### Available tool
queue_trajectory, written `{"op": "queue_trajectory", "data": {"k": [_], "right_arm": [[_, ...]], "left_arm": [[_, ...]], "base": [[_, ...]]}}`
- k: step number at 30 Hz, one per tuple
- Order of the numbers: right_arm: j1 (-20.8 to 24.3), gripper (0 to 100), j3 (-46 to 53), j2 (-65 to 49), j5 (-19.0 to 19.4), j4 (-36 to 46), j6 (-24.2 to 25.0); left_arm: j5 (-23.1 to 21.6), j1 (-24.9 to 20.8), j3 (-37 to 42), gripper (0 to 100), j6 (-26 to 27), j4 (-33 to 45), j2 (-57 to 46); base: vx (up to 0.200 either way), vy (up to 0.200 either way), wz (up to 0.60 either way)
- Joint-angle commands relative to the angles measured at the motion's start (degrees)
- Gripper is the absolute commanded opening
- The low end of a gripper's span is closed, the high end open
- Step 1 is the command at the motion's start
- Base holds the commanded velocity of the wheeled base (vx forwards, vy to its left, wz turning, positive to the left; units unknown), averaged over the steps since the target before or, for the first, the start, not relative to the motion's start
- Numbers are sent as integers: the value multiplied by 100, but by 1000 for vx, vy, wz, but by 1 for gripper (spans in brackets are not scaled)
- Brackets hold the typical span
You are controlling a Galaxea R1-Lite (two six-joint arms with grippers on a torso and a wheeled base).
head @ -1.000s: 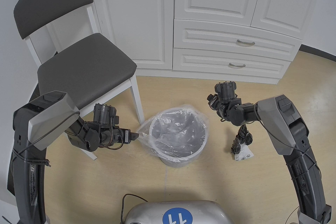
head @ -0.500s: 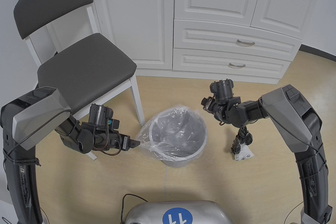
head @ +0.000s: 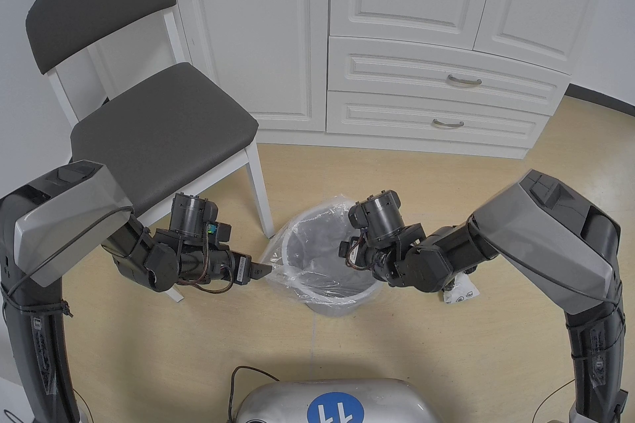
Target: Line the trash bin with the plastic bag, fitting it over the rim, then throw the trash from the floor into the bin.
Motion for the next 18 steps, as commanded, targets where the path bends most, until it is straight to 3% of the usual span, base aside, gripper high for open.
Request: {"op": "queue_trajectory", "data": {"k": [1,4,5,6,7,11,18], "right_arm": [[240,100,886,-504,210,-401,-371],[337,100,1660,-618,790,-1315,-845],[337,100,1660,-618,790,-1315,-845],[416,100,2126,-530,1124,-2255,-1206],[469,100,2319,-425,1177,-2818,-1364],[574,100,2583,-38,1203,-3829,-1680],[777,100,2583,322,1203,-4075,-1715]], "left_arm": [[7,-8,5,100,7,-16,-15],[7,-8,5,100,15,-16,-15],[7,-8,5,100,15,-16,-15],[7,-8,-12,100,7,-16,-7],[7,-8,-30,100,7,-16,-7],[7,-8,-39,100,-2,-25,-15],[16,18,-30,100,-20,-183,-15]], "base": [[0,0,0],[0,0,0],[0,0,0],[0,0,0],[0,0,0],[0,0,0],[0,0,0]]}}
